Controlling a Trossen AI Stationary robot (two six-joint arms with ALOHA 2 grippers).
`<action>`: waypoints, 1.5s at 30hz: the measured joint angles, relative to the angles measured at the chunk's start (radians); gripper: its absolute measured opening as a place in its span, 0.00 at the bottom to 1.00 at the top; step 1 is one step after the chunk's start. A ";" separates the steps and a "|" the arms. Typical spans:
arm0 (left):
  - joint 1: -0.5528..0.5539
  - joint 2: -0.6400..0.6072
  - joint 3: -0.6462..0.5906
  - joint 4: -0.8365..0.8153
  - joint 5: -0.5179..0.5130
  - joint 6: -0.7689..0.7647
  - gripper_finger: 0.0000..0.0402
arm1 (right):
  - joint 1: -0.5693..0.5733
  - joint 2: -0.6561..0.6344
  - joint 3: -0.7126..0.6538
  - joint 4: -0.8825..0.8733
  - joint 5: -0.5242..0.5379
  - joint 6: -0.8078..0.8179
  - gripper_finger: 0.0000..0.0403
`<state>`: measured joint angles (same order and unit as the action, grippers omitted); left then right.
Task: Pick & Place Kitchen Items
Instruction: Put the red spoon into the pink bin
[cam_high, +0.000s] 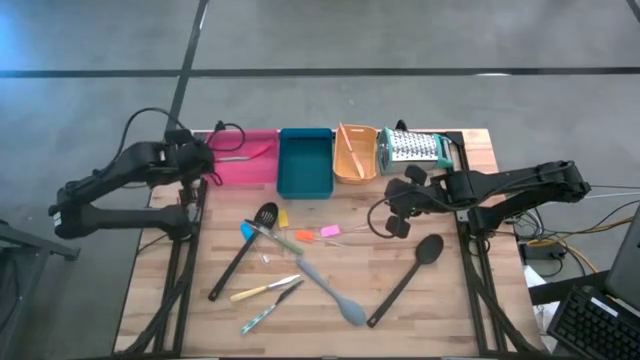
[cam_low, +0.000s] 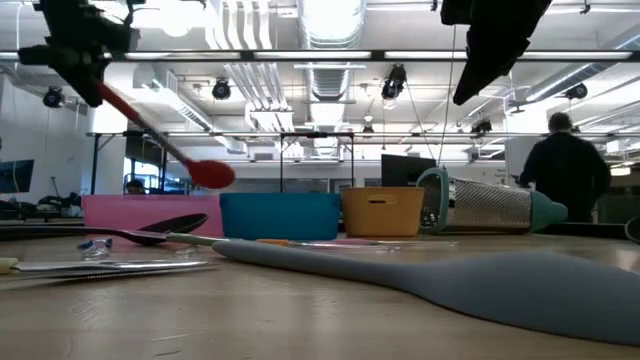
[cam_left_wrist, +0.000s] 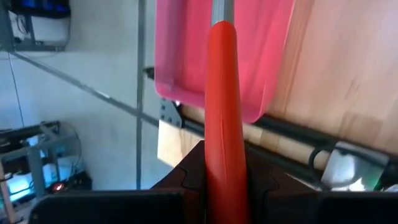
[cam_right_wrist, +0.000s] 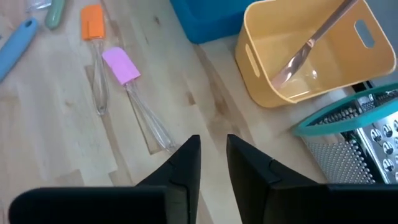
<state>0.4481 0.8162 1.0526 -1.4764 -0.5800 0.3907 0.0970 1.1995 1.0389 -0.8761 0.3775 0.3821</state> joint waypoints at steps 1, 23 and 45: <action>0.021 0.002 -0.012 0.007 -0.002 0.023 0.12 | 0.000 0.000 0.003 0.000 0.006 0.000 0.17; 0.216 0.078 -0.236 0.412 -0.115 0.491 0.12 | 0.000 0.000 0.018 0.000 0.046 -0.040 0.28; 0.235 0.084 -0.372 0.602 -0.189 0.639 0.41 | 0.001 0.001 -0.038 0.001 0.052 -0.041 0.29</action>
<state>0.6830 0.8998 0.6803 -0.8743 -0.7693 1.0295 0.0978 1.2003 1.0008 -0.8749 0.4294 0.3408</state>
